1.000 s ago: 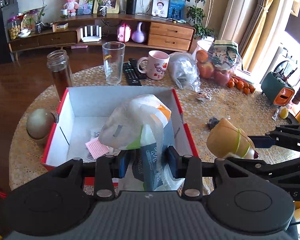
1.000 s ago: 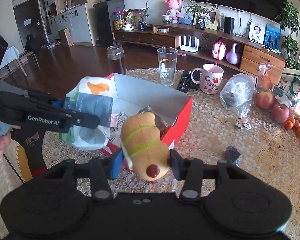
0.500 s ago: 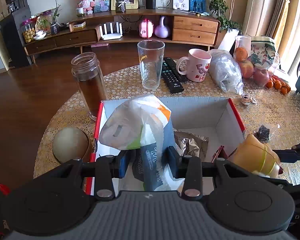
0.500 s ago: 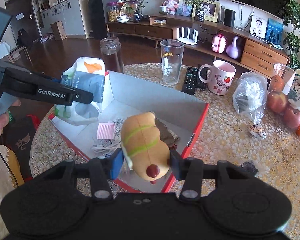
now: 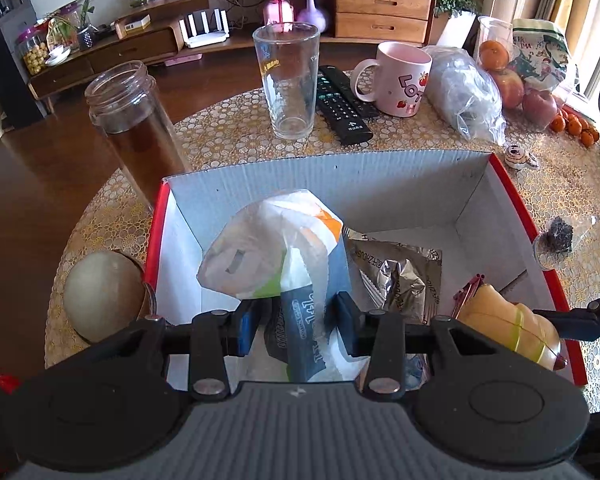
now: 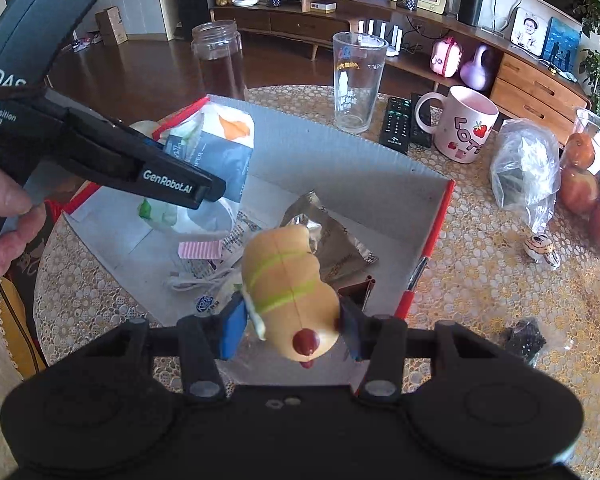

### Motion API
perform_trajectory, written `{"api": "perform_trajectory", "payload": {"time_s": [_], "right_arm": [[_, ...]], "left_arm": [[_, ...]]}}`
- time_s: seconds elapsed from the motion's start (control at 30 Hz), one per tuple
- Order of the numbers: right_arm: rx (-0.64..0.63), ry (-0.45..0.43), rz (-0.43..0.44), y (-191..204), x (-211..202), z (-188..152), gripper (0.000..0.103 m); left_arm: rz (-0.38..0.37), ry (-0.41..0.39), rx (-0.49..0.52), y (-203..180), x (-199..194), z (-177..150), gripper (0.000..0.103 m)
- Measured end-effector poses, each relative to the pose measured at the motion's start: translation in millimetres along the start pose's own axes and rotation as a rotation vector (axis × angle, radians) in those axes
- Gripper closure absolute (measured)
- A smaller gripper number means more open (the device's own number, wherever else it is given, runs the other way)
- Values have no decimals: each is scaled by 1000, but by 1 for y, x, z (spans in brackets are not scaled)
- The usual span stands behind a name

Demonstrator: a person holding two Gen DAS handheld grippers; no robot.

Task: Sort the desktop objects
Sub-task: 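Lower the white bag and yellow toy into the box and open both grippers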

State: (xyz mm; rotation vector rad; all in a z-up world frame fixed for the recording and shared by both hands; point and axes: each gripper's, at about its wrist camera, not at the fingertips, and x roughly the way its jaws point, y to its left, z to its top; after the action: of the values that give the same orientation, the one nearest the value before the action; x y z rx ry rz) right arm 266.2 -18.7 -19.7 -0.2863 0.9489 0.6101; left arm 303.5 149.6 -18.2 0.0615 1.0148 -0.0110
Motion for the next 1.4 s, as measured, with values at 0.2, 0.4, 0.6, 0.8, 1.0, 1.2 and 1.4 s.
{"api": "perform_trajectory", "payload": {"time_s": [0.2,0.4,0.6,0.8,1.0,1.2,1.4], "right_arm": [[-8,37,-5,2,14,0,54],[-2,47,-1,2,22,0,53],[3,59,-6,1,29,-1,53],[2,46,-8,1,28,-1,44],[-18,14,-5,4,16,-1,38],[-16,-19,3,5,-2,-1,37],[-8,-59,5,5,-26,-2,34]], "left_arm": [[-14,43,2,0,17,0,63],[-18,71,3,-1,32,-4,63],[-16,88,-3,0,43,-9,63],[-14,79,-22,0,42,-11,53],[-7,67,-27,-2,33,-11,42],[0,40,-34,-5,11,-11,37],[-9,10,-35,-13,-18,-17,37]]}}
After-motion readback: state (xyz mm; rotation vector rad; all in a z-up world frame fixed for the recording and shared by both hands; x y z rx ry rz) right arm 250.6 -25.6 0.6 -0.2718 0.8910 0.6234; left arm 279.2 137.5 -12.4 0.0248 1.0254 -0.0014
